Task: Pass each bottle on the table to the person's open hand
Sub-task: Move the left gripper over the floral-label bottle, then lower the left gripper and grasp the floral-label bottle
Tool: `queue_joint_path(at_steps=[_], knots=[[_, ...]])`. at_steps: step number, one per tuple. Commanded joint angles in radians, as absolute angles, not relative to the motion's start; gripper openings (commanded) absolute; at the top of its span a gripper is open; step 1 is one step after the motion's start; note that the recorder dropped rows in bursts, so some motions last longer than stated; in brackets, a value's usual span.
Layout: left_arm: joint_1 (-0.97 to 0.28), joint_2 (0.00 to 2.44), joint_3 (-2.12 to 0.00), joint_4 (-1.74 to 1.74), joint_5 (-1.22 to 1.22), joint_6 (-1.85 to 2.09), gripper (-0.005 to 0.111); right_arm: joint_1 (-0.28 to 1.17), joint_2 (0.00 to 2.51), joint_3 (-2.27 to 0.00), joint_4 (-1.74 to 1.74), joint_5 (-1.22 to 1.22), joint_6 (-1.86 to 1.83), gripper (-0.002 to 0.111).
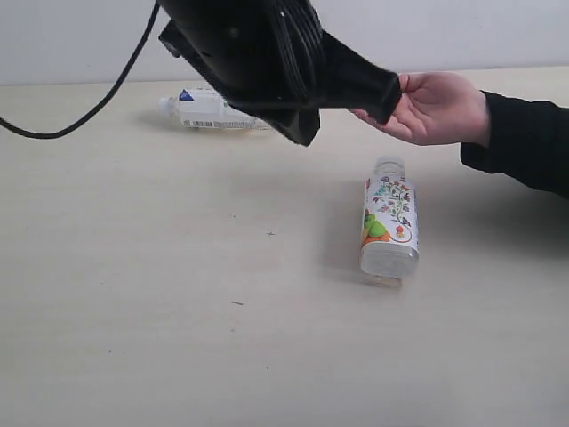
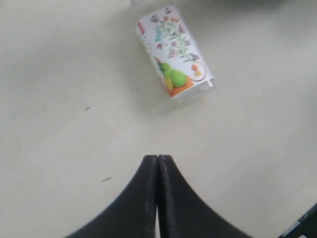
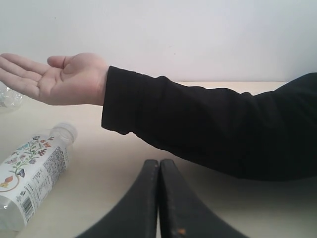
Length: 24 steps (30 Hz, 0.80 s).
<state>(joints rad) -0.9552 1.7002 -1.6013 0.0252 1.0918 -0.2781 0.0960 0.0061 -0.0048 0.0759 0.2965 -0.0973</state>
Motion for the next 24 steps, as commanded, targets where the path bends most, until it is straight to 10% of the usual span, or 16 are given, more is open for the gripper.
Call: queue_joint_path(at_steps=[1,17,24], knots=[[-1.01,1.812,-1.72,0.119,1.184,-0.382,0.0,0.093,0.0,0.0,0.073,0.283,-0.099,0.0],[-1.078,2.178,-2.05,0.121,1.182,-0.548,0.002,0.093,0.0,0.0,0.073,0.283,-0.099,0.0],[-1.076,2.211,-2.05,0.12,1.145,-0.587,0.062,0.093,0.0,0.0,0.073,0.283,-0.099,0.0]])
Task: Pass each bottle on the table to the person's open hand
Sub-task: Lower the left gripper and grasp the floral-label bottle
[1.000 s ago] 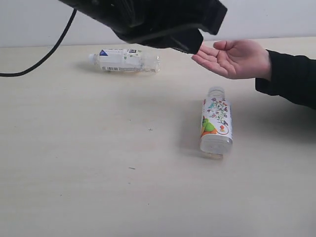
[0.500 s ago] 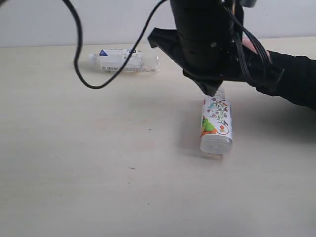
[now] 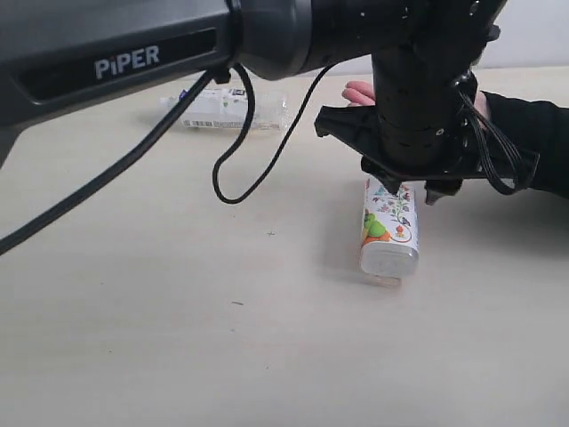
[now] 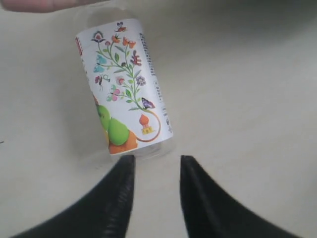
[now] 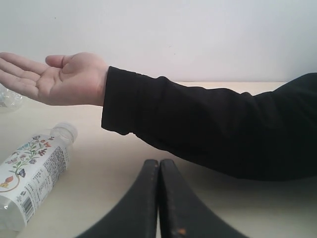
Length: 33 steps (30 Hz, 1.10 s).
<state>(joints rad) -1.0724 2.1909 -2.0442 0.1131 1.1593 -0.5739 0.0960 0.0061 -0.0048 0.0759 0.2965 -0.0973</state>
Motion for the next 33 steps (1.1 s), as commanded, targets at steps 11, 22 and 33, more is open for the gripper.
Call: queue_joint_path(at_steps=[11,22,33], knots=[[-1.076,2.308,-2.05,0.179,1.068,-0.653,0.105,0.093,0.0,0.0,0.073,0.283,-0.099,0.0],[-1.065,2.359,-2.05,0.273,1.001,-0.73,0.105,0.093,0.0,0.0,0.073,0.283,-0.099,0.0],[-1.056,2.418,-2.05,0.285,0.968,-0.741,0.105,0.093,0.0,0.0,0.073,0.283,-0.099,0.0]])
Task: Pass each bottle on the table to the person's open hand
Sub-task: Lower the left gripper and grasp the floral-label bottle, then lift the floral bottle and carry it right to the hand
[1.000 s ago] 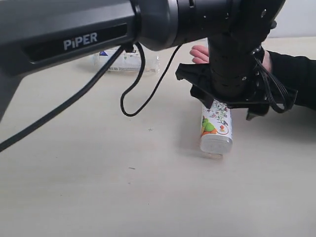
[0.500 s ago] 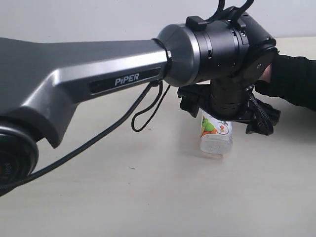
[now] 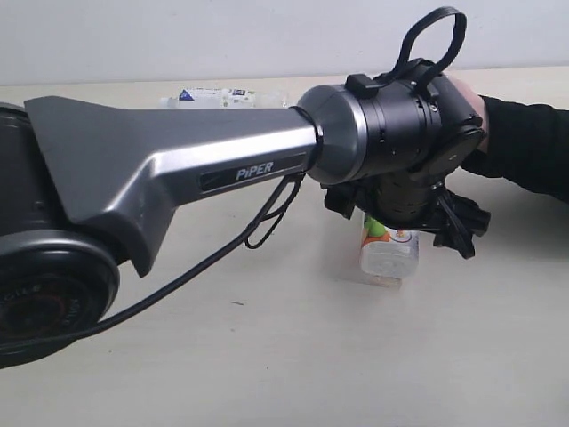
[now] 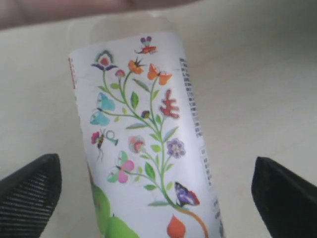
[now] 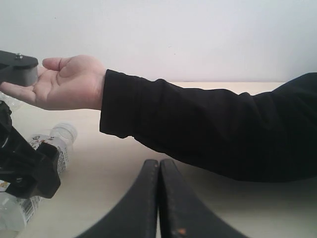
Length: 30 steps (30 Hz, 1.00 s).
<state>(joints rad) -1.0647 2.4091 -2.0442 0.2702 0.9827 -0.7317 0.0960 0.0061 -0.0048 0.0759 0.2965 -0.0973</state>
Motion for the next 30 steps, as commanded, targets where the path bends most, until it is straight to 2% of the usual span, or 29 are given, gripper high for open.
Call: queue_joint_path(at_steps=[1,7,12,14,17,18,19,20,23,30], knots=[[-1.056,2.418,-2.05,0.29,0.968,-0.741,0.105,0.093,0.0,0.0,0.073,0.283,-0.099,0.0],[-1.056,2.418,-2.05,0.29,0.97,-0.739,0.105,0.093,0.0,0.0,0.073,0.283,-0.099,0.0],[-1.056,2.418,-2.05,0.283,0.974,-0.737,0.096,0.093,0.0,0.0,0.073,0.283,-0.099,0.0],[-1.056,2.418,-2.05,0.282,0.978,-0.737,0.085,0.093,0.0,0.0,0.073,0.283,-0.099,0.0],[-1.056,2.418,-2.05,0.282,0.985,-0.737,0.063,0.093,0.0,0.0,0.073,0.283,-0.099,0.0],[-1.056,2.418,-2.05,0.279,0.985,-0.737,0.049,0.093,0.0,0.0,0.073,0.283,-0.099,0.0],[-1.056,2.418,-2.05,0.278,0.985,-0.737,0.04,0.093,0.0,0.0,0.073,0.283,-0.099,0.0],[-1.056,2.418,-2.05,0.278,0.991,-0.737,0.025,0.093,0.0,0.0,0.073,0.283,-0.099,0.0],[-1.056,2.418,-2.05,0.278,1.013,-0.734,0.0,0.093,0.0,0.0,0.073,0.285,-0.099,0.0],[-1.056,2.392,-2.05,0.282,1.108,-0.709,0.0,0.093,0.0,0.0,0.073,0.285,-0.099,0.0]])
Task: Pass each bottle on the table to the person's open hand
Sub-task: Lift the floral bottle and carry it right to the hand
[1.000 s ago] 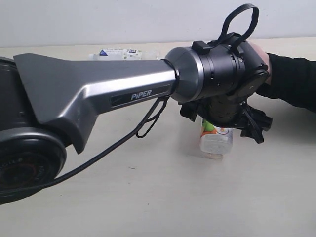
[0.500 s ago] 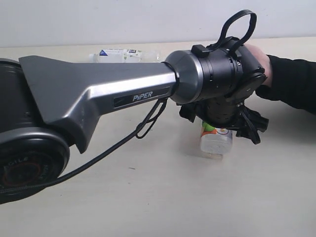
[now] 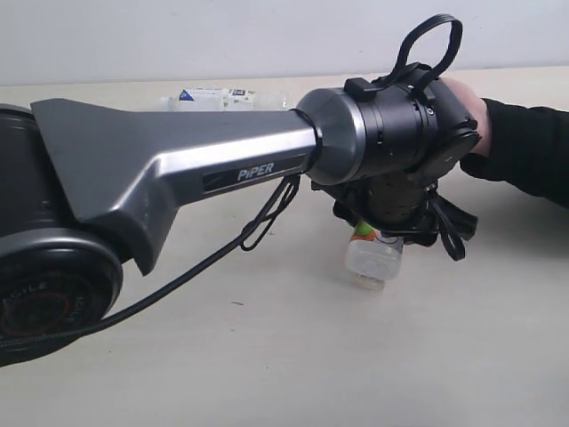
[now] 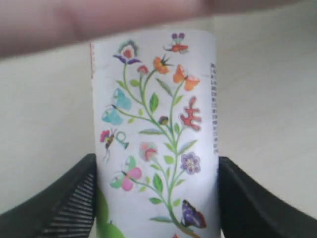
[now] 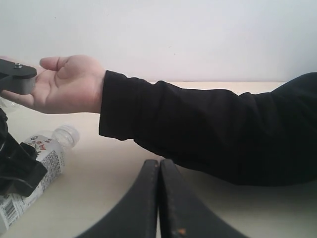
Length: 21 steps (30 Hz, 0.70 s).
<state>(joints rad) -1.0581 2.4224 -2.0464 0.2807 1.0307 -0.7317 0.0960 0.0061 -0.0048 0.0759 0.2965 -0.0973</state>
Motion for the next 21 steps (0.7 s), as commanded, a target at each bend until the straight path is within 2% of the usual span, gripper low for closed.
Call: queue_joint_path(at_steps=[1,4,11,21], knots=[[-1.056,2.383,-2.05,0.282,1.12,-0.701,0.0,0.093,0.0,0.0,0.073,0.285,-0.099,0.0],[-1.081,2.346,-2.05,0.268,1.221,-0.648,0.0,0.093,0.0,0.0,0.073,0.285,-0.099,0.0],[-1.214,2.267,-2.039,0.26,1.221,-0.524,0.0,0.093,0.0,0.0,0.073,0.285,-0.099,0.0],[-1.233,2.165,-2.038,0.171,1.221,-0.447,0.0,0.093,0.0,0.0,0.073,0.285,-0.099,0.0]])
